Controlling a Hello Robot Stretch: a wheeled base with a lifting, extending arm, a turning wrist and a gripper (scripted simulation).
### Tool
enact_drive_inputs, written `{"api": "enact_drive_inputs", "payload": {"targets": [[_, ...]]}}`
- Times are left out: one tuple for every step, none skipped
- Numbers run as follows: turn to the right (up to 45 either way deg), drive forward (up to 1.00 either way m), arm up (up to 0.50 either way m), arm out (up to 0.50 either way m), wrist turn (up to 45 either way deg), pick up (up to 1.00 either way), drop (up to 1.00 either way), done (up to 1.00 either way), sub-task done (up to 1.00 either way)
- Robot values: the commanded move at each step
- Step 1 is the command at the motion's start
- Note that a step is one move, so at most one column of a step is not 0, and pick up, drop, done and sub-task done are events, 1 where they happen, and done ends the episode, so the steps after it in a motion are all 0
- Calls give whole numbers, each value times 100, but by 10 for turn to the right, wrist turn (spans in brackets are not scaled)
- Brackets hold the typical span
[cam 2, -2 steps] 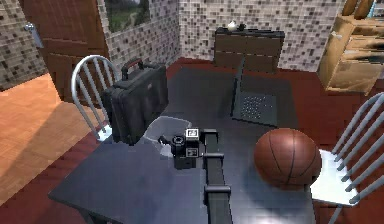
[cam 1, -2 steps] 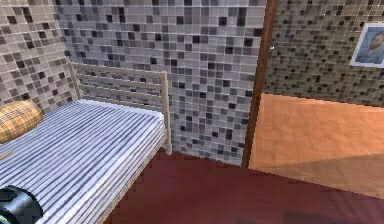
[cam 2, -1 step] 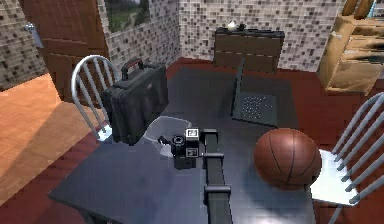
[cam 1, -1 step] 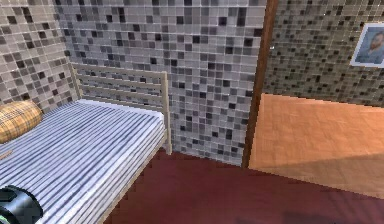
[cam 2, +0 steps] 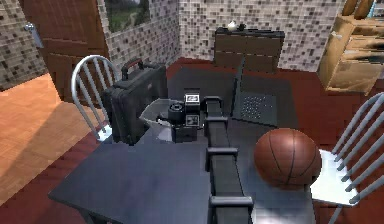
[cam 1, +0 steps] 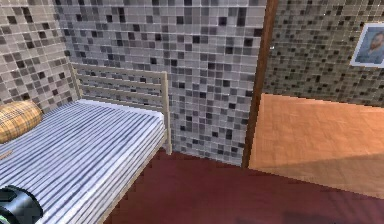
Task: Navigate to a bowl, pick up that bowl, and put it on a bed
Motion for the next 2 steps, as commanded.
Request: {"api": "enact_drive_inputs", "payload": {"targets": [[0, 0, 10, 0, 0, 0, 0, 0, 0], [0, 0, 0, 0, -450, 0, 0, 0, 0]]}}
